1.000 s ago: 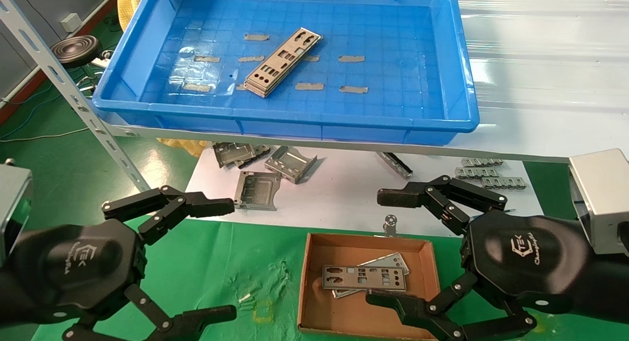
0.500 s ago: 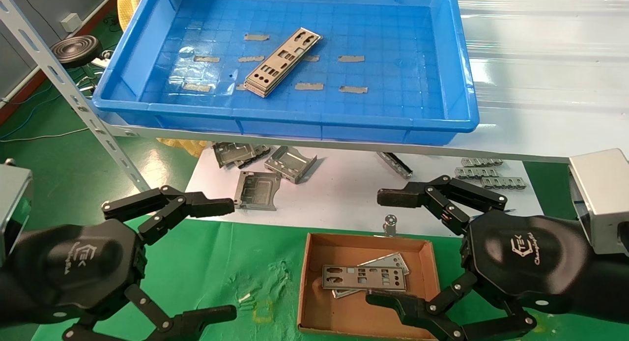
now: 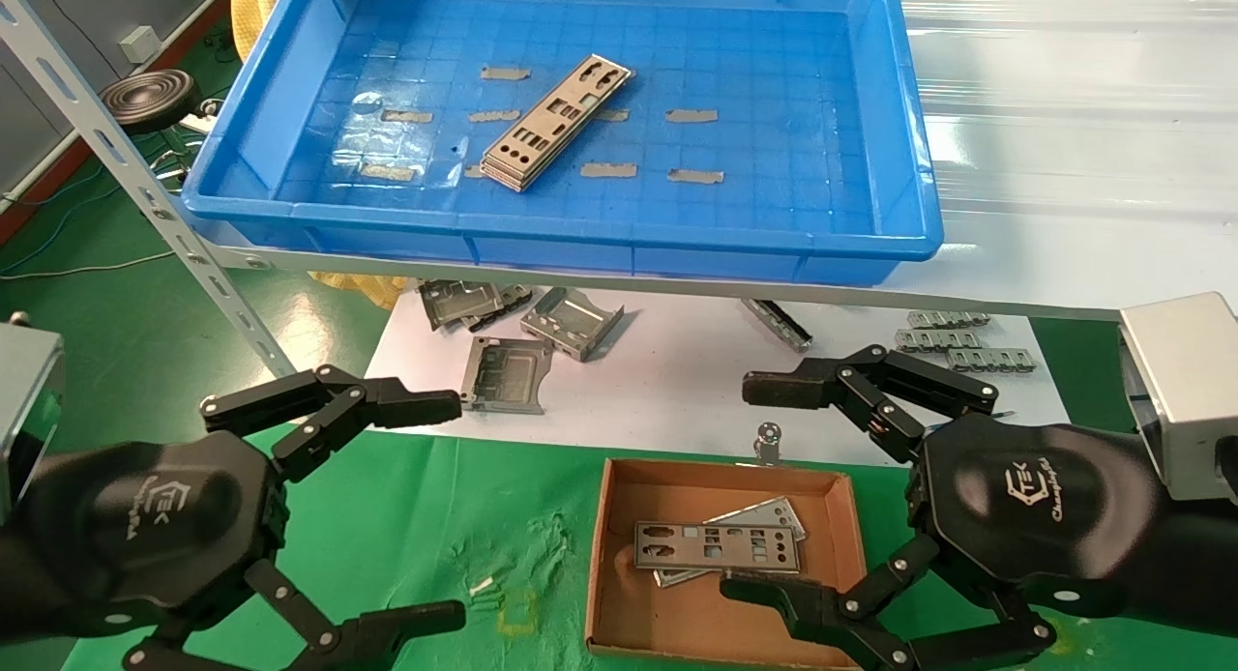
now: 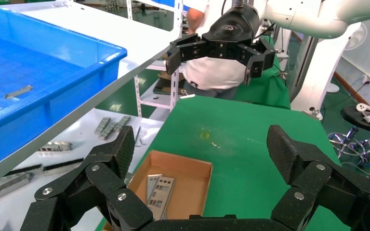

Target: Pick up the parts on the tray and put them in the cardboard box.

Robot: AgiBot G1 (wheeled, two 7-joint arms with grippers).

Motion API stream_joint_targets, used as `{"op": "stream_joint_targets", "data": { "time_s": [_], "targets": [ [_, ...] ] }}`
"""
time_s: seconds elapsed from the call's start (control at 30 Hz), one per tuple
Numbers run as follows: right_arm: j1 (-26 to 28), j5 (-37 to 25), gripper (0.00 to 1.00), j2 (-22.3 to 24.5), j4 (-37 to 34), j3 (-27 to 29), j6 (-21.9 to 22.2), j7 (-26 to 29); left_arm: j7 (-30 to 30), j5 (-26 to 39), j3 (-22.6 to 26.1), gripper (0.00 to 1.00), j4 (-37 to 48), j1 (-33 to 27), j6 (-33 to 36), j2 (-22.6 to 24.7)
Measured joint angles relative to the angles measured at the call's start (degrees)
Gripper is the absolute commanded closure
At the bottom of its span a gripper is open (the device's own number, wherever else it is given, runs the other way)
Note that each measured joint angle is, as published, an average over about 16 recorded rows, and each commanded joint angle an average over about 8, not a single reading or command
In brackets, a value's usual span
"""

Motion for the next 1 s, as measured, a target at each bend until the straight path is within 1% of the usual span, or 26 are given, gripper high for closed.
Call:
{"op": "stream_joint_targets", "data": {
  "time_s": [1.0],
  "targets": [
    [0.0,0.0,0.00,0.0,0.0,0.0,0.0,0.0,0.0,0.0,0.0,0.00,0.0,0.0,0.0,0.0]
  ]
}}
